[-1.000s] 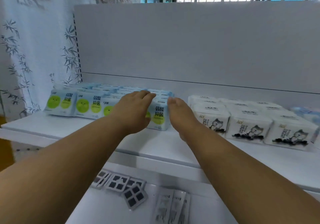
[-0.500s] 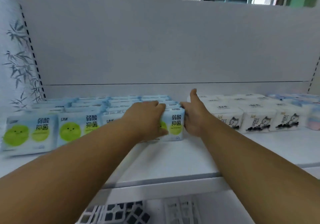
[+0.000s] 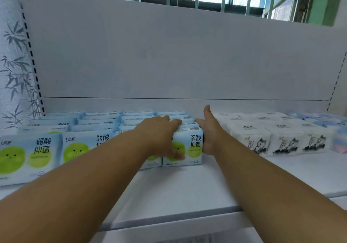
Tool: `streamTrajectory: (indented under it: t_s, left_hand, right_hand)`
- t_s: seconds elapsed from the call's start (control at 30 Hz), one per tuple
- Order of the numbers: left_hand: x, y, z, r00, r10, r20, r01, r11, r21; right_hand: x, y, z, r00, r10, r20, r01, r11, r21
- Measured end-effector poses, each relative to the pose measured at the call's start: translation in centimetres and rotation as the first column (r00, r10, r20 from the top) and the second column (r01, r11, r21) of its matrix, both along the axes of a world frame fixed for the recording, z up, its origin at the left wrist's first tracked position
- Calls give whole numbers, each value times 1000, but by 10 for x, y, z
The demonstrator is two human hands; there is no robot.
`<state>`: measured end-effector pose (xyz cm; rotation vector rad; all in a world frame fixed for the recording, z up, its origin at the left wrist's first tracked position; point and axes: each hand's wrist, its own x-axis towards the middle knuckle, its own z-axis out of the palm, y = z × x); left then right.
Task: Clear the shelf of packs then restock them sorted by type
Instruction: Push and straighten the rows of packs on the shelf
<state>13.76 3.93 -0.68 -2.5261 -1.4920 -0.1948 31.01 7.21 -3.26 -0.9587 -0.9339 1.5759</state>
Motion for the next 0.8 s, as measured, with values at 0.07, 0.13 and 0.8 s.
streamTrajectory:
  t_s: [0.07, 0.13, 0.8]
  left_hand:
    - [3, 3, 3, 1000, 13, -15, -13, 1000, -1]
    - [5, 7, 3, 999, 25, -32, -25, 1000, -3]
    - [27, 6, -20, 978, -36, -203, 95, 953, 287]
  right_hand:
    - [6, 8, -1, 999, -48, 14, 48, 999, -12]
    - [10, 19, -3, 994, -101, 34, 102, 995, -18]
    - [8, 43, -8, 995, 32, 92, -37, 998, 55]
